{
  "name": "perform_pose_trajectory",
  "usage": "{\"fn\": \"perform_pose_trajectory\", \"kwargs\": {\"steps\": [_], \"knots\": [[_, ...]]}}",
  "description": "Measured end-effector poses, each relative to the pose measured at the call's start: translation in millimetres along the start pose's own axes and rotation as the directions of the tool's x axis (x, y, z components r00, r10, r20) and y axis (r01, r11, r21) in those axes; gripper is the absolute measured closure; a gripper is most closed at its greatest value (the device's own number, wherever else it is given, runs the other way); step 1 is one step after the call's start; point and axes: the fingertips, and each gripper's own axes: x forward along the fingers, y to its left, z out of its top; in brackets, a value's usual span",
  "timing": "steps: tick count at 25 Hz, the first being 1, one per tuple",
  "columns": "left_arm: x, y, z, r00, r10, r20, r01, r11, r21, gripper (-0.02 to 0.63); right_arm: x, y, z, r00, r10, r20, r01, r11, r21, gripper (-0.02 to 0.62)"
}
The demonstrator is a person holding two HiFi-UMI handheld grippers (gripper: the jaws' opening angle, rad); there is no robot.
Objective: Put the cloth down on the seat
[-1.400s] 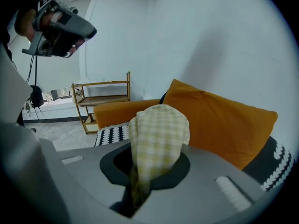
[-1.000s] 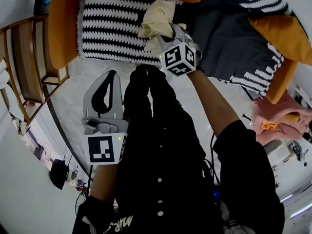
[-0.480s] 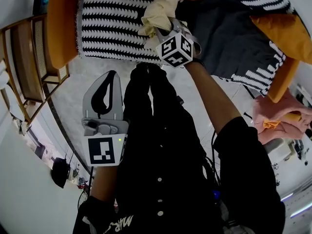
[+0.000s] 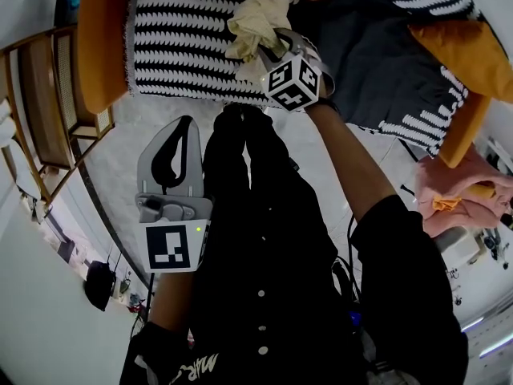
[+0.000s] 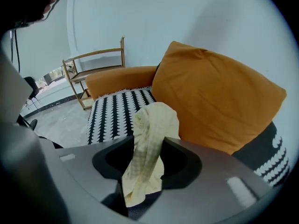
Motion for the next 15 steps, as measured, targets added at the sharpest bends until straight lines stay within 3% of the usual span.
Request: {"fn": "perform_pose_trajectory", "kwargs": {"steps": [8,12,15], "knots": [[-8,-5,16,1.000,0.001,0.025,-0.002,0.999,0.032,0.606,-36,-15,1,0.997,-0.055,0.045,0.056,0.998,-0.015,0.424],[-18,-11,38,0.994,-0.009,0.106,0.002,0.998,0.061,0.606,-57,-12,6,0.997,-0.053,0.061,0.055,0.998,-0.028,0.448],[-25,-13,45,0.994,-0.012,0.112,0.003,0.997,0.080,0.606,-76,-9,17,0.994,-0.054,0.097,0.059,0.997,-0.054,0.484]]}}
